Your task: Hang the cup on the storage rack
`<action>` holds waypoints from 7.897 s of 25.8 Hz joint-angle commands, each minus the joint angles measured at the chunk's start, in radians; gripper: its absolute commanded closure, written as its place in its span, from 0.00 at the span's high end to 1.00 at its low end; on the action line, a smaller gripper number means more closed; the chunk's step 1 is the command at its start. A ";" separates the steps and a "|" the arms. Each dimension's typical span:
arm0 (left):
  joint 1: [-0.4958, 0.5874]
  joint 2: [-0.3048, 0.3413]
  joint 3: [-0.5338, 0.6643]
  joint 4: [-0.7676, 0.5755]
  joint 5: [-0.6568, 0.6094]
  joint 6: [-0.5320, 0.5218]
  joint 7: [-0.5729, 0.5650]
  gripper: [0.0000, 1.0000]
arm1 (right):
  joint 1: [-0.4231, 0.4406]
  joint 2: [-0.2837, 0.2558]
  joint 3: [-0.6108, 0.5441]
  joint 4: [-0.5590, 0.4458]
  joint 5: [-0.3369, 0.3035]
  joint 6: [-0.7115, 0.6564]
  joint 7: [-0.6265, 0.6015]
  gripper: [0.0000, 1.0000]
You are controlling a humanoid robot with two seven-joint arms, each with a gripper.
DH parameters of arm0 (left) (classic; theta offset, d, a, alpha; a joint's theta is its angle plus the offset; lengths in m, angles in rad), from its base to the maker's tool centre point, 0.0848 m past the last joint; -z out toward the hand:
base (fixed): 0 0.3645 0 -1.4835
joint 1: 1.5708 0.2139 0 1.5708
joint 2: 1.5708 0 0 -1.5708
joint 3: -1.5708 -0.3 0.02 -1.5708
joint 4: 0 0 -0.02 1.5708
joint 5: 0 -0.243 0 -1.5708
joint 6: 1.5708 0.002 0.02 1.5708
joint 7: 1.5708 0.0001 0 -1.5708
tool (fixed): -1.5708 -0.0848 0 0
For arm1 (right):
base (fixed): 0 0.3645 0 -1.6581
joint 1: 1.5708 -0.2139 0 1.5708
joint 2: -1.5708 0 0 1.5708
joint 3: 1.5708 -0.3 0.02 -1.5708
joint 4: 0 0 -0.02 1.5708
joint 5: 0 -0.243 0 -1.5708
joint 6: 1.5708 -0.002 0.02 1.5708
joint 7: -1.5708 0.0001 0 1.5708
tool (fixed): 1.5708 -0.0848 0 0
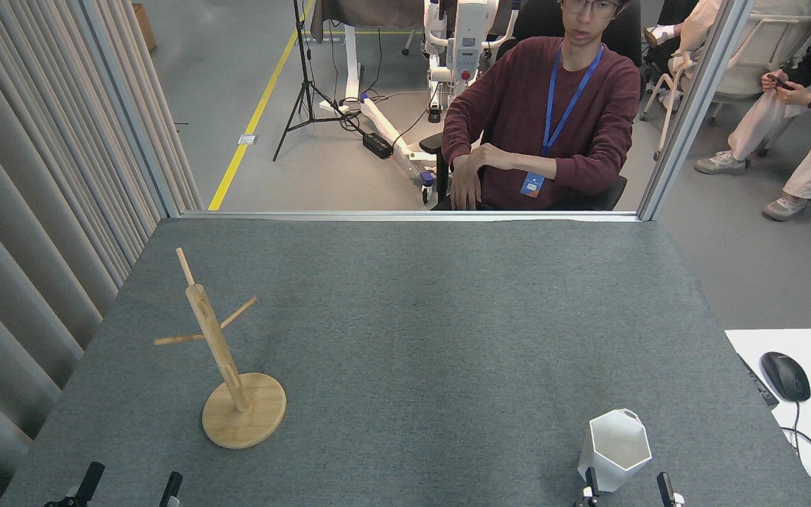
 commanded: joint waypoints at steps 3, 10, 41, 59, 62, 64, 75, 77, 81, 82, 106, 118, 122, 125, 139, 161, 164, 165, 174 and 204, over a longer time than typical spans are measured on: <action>0.000 0.001 0.026 0.001 0.002 -0.002 0.000 1.00 | -0.074 -0.006 0.001 0.062 0.000 -0.003 0.004 1.00; 0.000 0.001 0.026 -0.001 0.002 -0.002 0.000 1.00 | -0.141 -0.009 0.003 0.137 0.005 -0.001 0.004 0.99; -0.193 -0.017 -0.459 0.107 -0.357 -0.292 -0.135 1.00 | -0.043 0.120 0.521 -0.190 0.282 0.048 -0.009 0.50; -0.229 -0.020 -0.425 0.098 -0.330 -0.289 -0.135 1.00 | 0.006 0.091 0.685 -0.132 0.311 0.129 -0.033 0.50; -0.229 -0.022 -0.410 0.096 -0.330 -0.283 -0.124 1.00 | 0.011 0.089 0.697 -0.129 0.324 0.143 -0.033 0.50; -0.229 -0.022 -0.410 0.090 -0.331 -0.281 -0.121 0.81 | 0.014 0.086 0.697 -0.125 0.324 0.143 -0.033 0.50; -0.230 -0.019 -0.410 0.078 -0.330 -0.284 -0.105 0.67 | 0.023 0.083 0.697 -0.124 0.322 0.148 -0.046 0.50; -0.229 -0.019 -0.410 0.078 -0.330 -0.284 -0.105 0.67 | 0.023 0.083 0.697 -0.124 0.321 0.148 -0.049 0.50; -0.230 -0.022 -0.408 0.079 -0.328 -0.283 -0.100 0.96 | 0.023 0.083 0.696 -0.124 0.321 0.148 -0.049 0.50; -0.230 -0.022 -0.408 0.079 -0.322 -0.283 -0.097 0.99 | 0.025 0.083 0.693 -0.122 0.321 0.148 -0.049 0.50; -0.212 -0.019 -0.396 0.070 -0.304 -0.165 -0.049 0.99 | 0.020 0.084 0.653 -0.104 0.313 0.166 -0.047 0.50; -0.216 -0.026 -0.399 0.134 -0.305 -0.158 -0.032 0.99 | -0.017 0.109 0.633 -0.136 0.313 0.180 -0.042 0.46; -0.224 -0.039 -0.401 0.180 -0.353 -0.049 0.026 0.99 | -0.032 0.120 0.632 -0.145 0.310 0.211 -0.030 0.46; -0.230 -0.040 -0.408 0.199 -0.429 0.043 0.067 0.99 | -0.041 0.124 0.632 -0.150 0.299 0.238 0.017 0.46; -0.253 -0.039 -0.410 0.190 -0.523 0.062 0.077 0.99 | -0.103 0.123 0.632 -0.205 0.434 -0.041 0.304 0.44; -0.253 -0.039 -0.410 0.187 -0.612 0.119 0.103 0.99 | -0.124 0.144 0.579 -0.303 0.205 -0.225 0.631 0.31; -0.255 -0.039 -0.408 0.188 -0.612 0.119 0.103 0.99 | -0.121 0.146 0.589 -0.305 0.205 -0.227 0.634 0.31; -0.256 -0.039 -0.408 0.190 -0.612 0.119 0.103 0.99 | -0.118 0.146 0.589 -0.305 0.205 -0.228 0.634 0.31; -0.258 -0.037 -0.408 0.191 -0.612 0.122 0.103 0.99 | -0.086 0.137 0.619 -0.303 0.202 -0.254 0.634 0.31; -0.267 -0.033 -0.408 0.177 -0.612 0.122 0.109 0.50 | -0.081 0.138 0.622 -0.305 0.097 -0.225 0.616 0.99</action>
